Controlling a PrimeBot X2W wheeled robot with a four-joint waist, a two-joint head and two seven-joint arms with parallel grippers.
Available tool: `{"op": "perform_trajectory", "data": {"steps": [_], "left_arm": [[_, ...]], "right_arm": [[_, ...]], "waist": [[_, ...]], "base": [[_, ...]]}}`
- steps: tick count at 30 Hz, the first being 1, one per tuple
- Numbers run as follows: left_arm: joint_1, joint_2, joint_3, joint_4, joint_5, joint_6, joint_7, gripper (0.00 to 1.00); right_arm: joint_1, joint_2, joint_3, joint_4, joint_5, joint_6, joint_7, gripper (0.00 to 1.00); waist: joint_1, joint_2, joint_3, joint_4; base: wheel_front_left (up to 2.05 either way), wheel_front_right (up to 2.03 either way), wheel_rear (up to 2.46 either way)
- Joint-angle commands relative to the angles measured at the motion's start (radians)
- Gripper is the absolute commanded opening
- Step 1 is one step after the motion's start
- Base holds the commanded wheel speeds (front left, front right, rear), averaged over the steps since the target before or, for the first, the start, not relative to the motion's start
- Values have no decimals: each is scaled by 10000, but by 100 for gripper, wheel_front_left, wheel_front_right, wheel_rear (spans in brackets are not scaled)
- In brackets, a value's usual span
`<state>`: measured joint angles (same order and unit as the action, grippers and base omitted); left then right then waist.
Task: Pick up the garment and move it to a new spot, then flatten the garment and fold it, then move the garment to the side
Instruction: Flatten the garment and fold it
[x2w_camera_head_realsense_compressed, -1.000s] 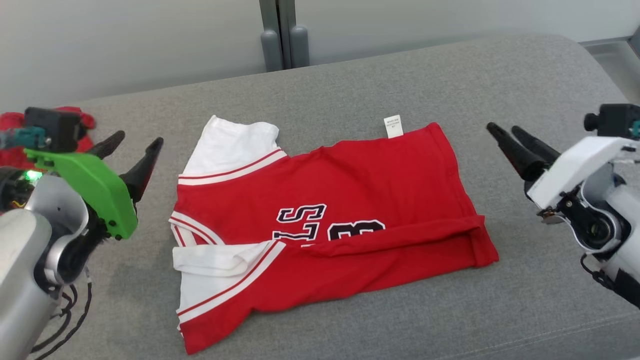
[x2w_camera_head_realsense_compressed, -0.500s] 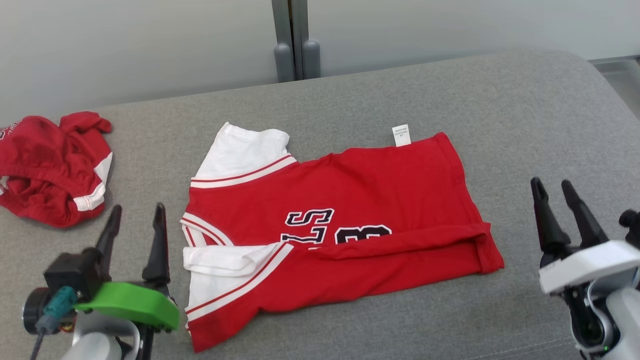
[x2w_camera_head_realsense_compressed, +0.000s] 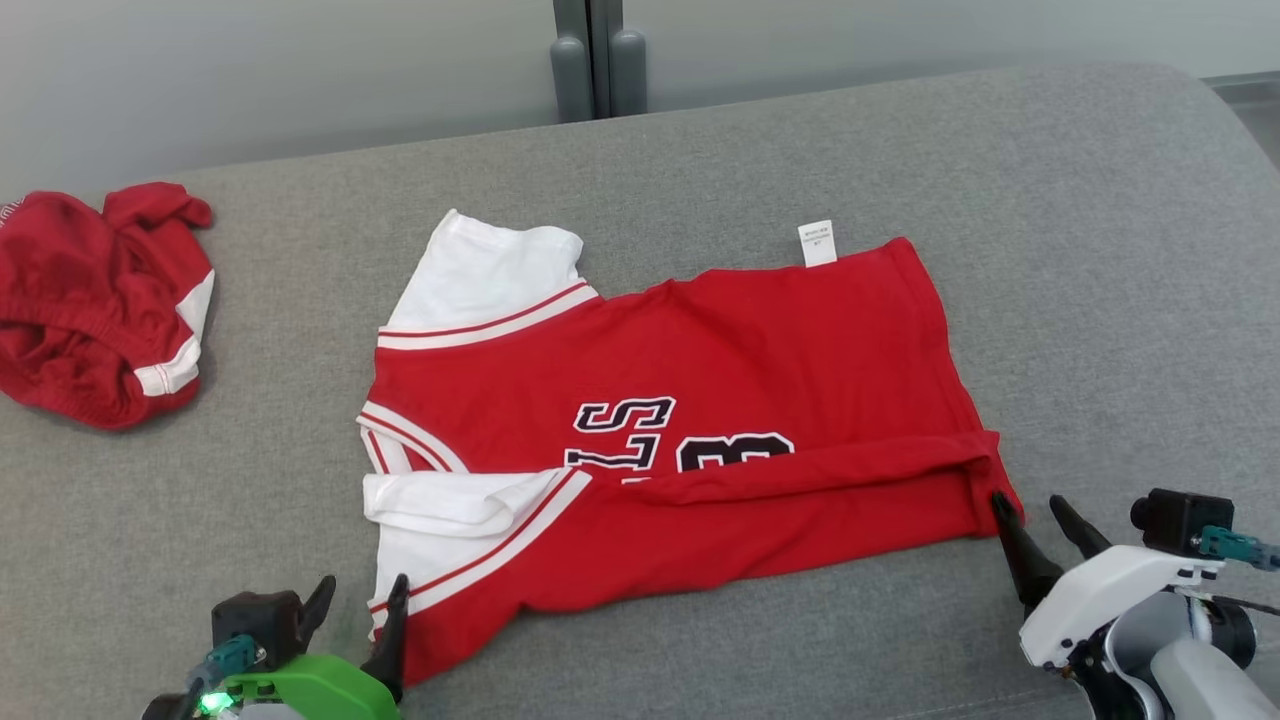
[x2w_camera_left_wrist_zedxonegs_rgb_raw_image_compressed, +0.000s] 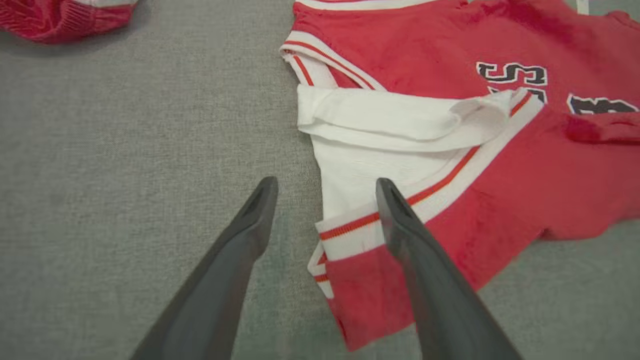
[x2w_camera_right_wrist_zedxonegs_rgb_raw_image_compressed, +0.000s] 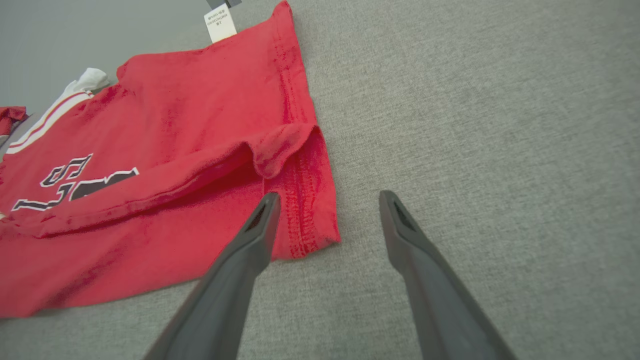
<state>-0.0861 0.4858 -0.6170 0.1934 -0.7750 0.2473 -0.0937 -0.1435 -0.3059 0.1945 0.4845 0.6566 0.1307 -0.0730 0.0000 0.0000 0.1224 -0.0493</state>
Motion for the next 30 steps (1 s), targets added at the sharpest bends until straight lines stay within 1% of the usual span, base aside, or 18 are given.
{"op": "perform_trajectory", "data": {"steps": [1,7,11,13,14,15,16,17,18,19,20,23,26,30], "left_arm": [[-129,46,-23,113,-110,-45,214,100],[-220,34,-329,458,-491,-198,1336,100],[-174,-121,-400,503,-898,-443,1805,100],[-217,-125,-451,552,-980,-448,1998,100],[-233,-161,-485,604,-1036,-450,2121,100],[-250,-258,-476,660,-1196,-497,2257,100],[-270,-349,-419,732,-1372,-565,2341,100],[-284,-370,-437,856,-1450,-637,2502,89],[-318,-351,-492,961,-1425,-674,2572,54],[-380,-349,-484,1025,-1408,-692,2530,25],[-410,-390,-433,1024,-1466,-724,2487,0],[-420,-322,-348,917,-1562,-811,2400,0],[-446,22,-329,616,-1412,-899,2395,0],[-338,564,-400,-10,-1381,-965,2821,0]], "right_arm": [[-209,122,22,205,1,0,190,100],[-674,308,109,883,-146,0,666,100],[-780,353,259,1136,-160,0,900,100],[-798,358,340,1204,-127,0,971,100],[-804,362,366,1237,-117,0,997,96],[-807,381,413,1281,-92,0,1020,85],[-816,405,456,1309,-86,0,1040,73],[-841,429,505,1346,-78,0,1050,47],[-871,442,549,1377,-76,0,1067,32],[-929,431,600,1410,-92,0,1057,7],[-972,419,627,1436,-105,0,1026,0],[-1020,285,654,1436,-82,-8,928,0],[-1031,108,685,1301,-31,-9,1033,0],[-873,-268,721,826,166,-9,1465,0]], "waist": [[0,0,104,61],[0,0,184,127],[0,0,148,124],[0,0,128,118],[0,0,116,117],[0,0,101,118],[0,0,81,113],[0,0,56,94],[0,0,43,69],[0,0,34,45],[0,0,8,27],[0,0,-70,-3],[0,0,-172,-25],[0,0,-320,-13]], "base": [[0,0,0],[0,0,0],[0,0,0],[0,0,0],[0,0,0],[0,0,0],[0,0,0],[0,0,0],[0,0,0],[0,0,0],[0,0,0],[0,0,0],[0,0,0],[0,0,0]]}}
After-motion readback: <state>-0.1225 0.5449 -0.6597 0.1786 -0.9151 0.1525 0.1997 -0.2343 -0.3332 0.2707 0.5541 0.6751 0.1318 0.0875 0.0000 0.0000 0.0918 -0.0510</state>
